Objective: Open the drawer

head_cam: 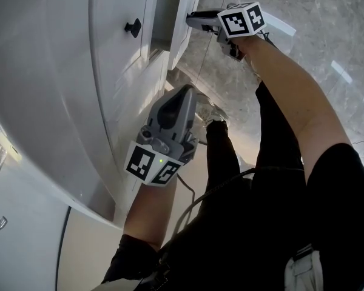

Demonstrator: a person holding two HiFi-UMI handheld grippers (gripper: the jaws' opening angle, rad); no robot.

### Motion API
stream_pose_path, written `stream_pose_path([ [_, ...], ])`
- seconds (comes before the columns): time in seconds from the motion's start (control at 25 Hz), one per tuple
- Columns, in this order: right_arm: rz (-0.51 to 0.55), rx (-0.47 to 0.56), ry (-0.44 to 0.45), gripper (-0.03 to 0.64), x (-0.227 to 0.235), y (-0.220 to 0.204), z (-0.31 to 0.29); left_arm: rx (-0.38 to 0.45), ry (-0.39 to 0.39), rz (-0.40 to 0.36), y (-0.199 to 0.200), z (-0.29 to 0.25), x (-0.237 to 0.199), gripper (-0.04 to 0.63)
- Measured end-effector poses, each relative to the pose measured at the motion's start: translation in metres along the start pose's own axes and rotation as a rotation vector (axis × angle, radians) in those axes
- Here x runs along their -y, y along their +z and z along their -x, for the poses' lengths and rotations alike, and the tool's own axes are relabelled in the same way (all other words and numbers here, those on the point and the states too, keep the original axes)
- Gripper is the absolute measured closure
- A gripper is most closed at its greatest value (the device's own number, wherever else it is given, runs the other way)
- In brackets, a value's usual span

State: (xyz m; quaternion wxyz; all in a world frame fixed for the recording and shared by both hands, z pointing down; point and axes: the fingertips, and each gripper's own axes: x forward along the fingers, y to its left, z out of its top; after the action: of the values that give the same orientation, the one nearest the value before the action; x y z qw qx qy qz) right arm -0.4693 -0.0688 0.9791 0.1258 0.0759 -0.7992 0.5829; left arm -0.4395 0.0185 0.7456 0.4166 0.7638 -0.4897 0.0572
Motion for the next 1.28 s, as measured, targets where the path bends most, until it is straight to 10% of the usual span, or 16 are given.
stream_pose_path([
  [1.28,-0.036,0.001,-0.02,0.491,0.01,-0.023,0.054,0.012,-0.024,0.001,-0.002,-0.004,0.031,0.594],
])
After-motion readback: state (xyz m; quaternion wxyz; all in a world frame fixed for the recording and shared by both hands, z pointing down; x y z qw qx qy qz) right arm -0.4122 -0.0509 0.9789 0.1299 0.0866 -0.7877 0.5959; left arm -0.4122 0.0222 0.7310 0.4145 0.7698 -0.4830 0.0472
